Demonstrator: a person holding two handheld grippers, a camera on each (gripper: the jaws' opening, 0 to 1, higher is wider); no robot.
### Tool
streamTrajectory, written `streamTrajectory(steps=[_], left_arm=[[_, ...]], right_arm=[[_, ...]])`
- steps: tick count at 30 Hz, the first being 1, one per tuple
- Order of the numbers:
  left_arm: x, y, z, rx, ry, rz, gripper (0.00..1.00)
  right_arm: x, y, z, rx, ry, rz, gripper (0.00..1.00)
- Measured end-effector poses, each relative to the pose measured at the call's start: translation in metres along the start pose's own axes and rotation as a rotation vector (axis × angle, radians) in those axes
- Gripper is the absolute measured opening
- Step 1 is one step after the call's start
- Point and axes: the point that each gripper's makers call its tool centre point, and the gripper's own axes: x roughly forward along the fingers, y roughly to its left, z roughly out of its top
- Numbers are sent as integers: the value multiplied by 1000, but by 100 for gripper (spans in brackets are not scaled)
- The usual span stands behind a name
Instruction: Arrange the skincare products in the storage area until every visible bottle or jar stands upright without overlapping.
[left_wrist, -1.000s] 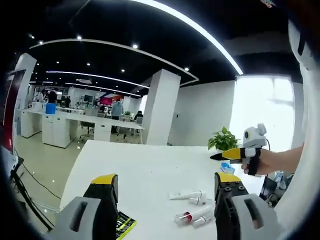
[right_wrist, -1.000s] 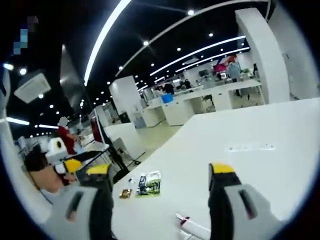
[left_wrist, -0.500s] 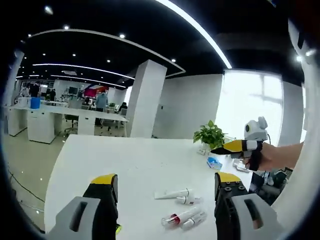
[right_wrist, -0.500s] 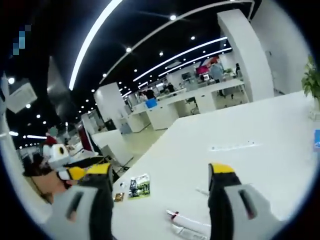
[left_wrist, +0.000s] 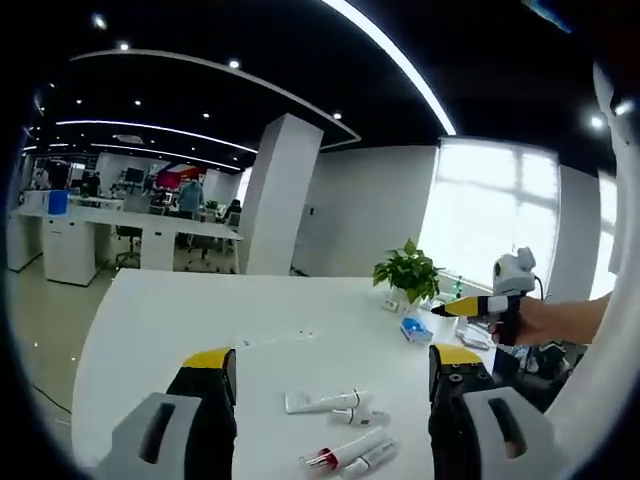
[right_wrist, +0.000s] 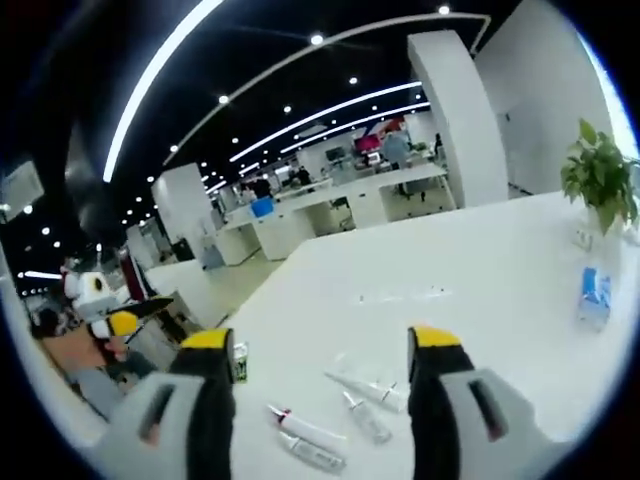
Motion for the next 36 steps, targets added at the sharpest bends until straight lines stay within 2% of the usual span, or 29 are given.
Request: streamTrajectory(steps=[4,7,9,10,17,23,25,27,28,36], left_arm=[[-5,7,-8,27,56,59,81],[-10,7,-7,20,33,81,81],[-12,9,-12,23,39,101,81],[-16,13,-20,33,59,138,81],[-24,19,-35,8,83,204,81],[-27,23,-39,2,90,238,81],[-28,24,-42,0,99,249,81],[-28,24,-43,-3,105,255,81],[-30,23,-43,-2,106,258,81],[-37,30,-39,-2,103,288,81]], right_arm=[[17,-9,-13,-41,65,36,66],[31,-14,-25,-115,98,96,63],[41,-21,-33,-156,112,115,58],[47,-26,-37,-162,124,122,57],[69,-41,-45,-206,164,156,57],[91,-55,-75,-319,285,191,55],[95,-59,-81,-354,314,191,46],[104,-62,-91,-387,359,209,42],[109,-66,-99,-394,399,210,43],[138,-72,-130,-475,525,258,43]])
